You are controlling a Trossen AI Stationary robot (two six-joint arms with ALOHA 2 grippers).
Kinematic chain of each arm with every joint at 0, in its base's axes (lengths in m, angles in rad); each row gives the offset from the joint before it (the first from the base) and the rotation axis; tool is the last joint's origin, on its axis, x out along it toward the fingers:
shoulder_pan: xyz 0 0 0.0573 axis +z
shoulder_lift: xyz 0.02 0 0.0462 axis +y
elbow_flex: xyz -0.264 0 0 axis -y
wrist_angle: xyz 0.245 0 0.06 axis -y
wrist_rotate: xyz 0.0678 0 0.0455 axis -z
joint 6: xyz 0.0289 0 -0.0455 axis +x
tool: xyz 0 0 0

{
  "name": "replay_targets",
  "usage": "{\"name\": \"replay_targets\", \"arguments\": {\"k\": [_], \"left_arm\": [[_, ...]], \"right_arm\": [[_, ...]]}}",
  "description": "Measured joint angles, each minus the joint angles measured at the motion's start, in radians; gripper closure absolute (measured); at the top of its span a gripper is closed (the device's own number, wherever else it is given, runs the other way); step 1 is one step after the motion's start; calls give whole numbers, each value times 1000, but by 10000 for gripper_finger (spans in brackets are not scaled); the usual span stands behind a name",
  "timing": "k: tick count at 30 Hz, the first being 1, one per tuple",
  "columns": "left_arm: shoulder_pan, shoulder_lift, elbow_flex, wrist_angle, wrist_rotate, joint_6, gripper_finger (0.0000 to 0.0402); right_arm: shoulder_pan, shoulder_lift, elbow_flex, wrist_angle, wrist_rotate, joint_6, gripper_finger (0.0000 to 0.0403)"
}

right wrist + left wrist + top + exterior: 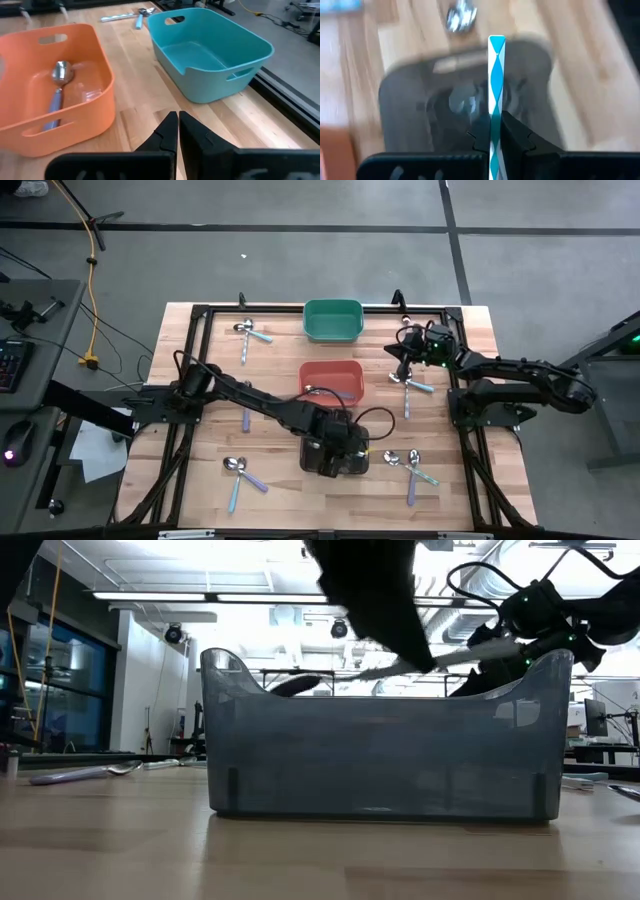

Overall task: Sort silverware by color (type)
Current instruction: Put the middle left white patterned spoon into the black bin

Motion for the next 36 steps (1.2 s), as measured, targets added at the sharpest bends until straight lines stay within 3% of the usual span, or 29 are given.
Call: {"name": "replay_targets", "arguments": {"k": [25,32,36], "left_arm": [[15,137,1,-67,56,52,391],[14,101,-1,-81,41,36,331],[21,49,0,-122,36,29,320]], "right_arm": [[113,-7,-1,-18,74,0,403],[112,-7,-1,-21,77,0,403],[112,-7,-1,-23,77,-1,403]]}}
